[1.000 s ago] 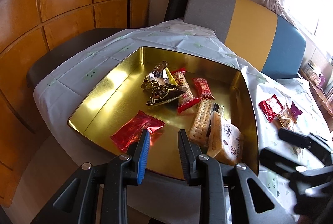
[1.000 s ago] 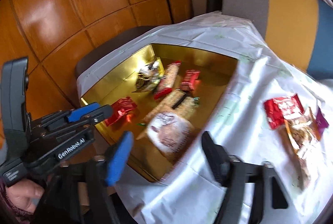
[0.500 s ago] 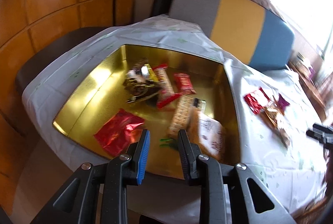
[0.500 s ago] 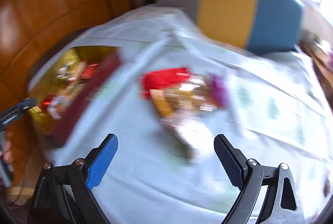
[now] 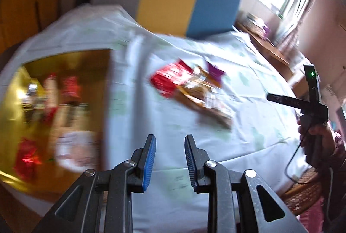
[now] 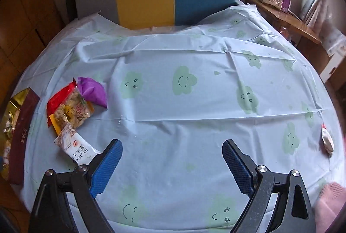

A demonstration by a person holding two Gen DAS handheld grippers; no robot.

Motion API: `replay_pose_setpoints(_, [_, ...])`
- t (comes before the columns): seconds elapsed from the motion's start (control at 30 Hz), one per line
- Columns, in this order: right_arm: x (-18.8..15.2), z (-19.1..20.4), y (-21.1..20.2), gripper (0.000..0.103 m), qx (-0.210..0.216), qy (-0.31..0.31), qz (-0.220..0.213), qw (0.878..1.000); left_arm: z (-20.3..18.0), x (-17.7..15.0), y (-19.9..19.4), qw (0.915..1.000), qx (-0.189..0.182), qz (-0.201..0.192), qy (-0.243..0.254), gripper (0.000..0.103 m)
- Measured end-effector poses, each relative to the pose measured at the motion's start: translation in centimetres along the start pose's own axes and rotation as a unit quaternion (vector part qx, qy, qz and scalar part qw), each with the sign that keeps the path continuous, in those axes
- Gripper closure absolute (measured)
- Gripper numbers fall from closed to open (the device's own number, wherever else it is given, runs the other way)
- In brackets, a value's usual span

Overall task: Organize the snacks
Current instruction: 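Move both tools back from the tin to the remaining snack pile, then grasp the white BA ZHEN packet with the left tool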

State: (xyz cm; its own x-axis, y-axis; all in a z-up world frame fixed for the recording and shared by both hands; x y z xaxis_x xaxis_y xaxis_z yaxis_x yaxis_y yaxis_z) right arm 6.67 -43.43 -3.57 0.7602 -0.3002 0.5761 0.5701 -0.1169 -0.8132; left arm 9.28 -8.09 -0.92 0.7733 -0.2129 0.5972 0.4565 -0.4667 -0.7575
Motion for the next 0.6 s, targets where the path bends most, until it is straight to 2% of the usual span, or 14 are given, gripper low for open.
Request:
replay_pose_setpoints(0.23, [0.4,-0.1,-1.4,0.009,0.024,0.017,-0.021,0.999,-5.9,2.2,6.5,0.9969,-0.041,0.064,-0.02,0.076])
replay_pose_setpoints(0.33, [0.7,-0.8,-1.7,0.009,0.036,0.039,-0.028,0.998,-7.1,2.8,10.2,0.9913,-0.047,0.102,-0.068,0.072])
replay_pose_setpoints(0.4, [0.8,-1.1,-2.1,0.009,0.045,0.051,-0.033,0.997,-7.2,2.9,12.4,0.9853,-0.037,0.124,-0.112,0.071])
replay_pose_setpoints(0.47, [0.8,-1.2,-2.2,0.008,0.053,0.056,-0.036,0.996,-6.8,2.8,14.4,0.9751,-0.036,0.144,-0.165,0.07])
replay_pose_setpoints(0.53, [0.9,-1.3,-2.4,0.007,0.062,0.062,-0.037,0.995,-6.6,2.7,15.4,0.9683,-0.028,0.146,-0.201,0.069])
replay_pose_setpoints(0.57, [0.9,-1.3,-2.4,0.007,0.067,0.063,-0.037,0.995,-6.7,2.9,15.4,0.9685,-0.027,0.14,-0.204,0.069])
replay_pose_setpoints(0.6, [0.9,-1.3,-2.5,0.007,0.07,0.064,-0.038,0.995,-7.3,3.3,15.4,0.9731,-0.026,0.13,-0.188,0.069])
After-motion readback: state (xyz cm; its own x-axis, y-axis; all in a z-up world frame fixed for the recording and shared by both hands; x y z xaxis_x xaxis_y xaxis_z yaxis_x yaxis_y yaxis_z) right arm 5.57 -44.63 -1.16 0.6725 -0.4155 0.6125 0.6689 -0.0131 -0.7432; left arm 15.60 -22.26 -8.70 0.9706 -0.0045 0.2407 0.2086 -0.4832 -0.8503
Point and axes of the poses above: each gripper's, at about its wrist camera, not at the fingertips, and y roughly the way its jaws point, z to its left, x to its top, the point moved 1 cm from there along y, roughly the way its jaws point, and after that the axes turned 4 degrees about -z, right-handed, at the moved point
